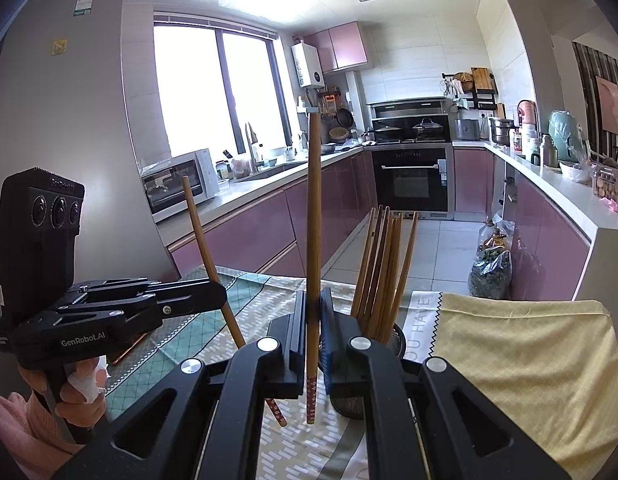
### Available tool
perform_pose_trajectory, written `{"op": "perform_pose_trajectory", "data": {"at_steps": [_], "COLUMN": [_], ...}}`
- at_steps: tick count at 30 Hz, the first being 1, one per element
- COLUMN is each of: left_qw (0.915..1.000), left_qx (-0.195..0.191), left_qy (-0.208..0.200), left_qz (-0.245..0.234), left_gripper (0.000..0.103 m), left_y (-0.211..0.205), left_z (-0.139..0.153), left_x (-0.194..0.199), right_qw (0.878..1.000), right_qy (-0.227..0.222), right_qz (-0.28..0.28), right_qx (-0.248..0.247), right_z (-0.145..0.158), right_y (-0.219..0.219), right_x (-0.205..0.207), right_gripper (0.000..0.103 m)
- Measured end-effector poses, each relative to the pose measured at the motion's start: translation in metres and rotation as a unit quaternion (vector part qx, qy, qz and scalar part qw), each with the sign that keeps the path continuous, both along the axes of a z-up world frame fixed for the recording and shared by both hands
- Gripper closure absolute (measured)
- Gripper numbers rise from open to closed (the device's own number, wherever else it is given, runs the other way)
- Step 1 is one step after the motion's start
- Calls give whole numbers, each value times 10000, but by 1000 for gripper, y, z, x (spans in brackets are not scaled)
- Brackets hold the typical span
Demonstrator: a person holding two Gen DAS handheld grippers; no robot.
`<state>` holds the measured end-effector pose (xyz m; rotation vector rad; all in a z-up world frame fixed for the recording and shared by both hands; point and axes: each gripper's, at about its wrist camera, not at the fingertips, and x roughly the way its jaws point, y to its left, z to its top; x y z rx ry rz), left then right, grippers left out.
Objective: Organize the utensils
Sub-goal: 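Carry the left tool's chopstick over the mesh cup while the right tool follows, then lower both held chopsticks into the mesh cup beside the others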
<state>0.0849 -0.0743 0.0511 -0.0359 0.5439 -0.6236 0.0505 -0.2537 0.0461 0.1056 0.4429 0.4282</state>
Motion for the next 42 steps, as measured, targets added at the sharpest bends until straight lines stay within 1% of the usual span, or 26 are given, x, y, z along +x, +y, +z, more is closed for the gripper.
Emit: {"op": "perform_pose_trajectory", "data": {"at_steps": [18,29,42], "left_qw": [9999,9999,9995], "left_qx": [13,-43,-102], "left_qy": [-128,-142,-275], "left_qz": [-17,-19,-75], "left_gripper": [95,95,95], "left_y": [-3,-3,-11], "left_z": [21,20,30], "left_x": [2,11,10], "right_qw": [10000,10000,9998], "right_qy": [-34,-63,-153], "right_qz": [-34,-64,-119], "right_qx": [28,0,-2], "right_z": [8,13,20], "right_y": [-2,-1,-3], "right_x": [5,11,18], "right_gripper": [97,97,97]}}
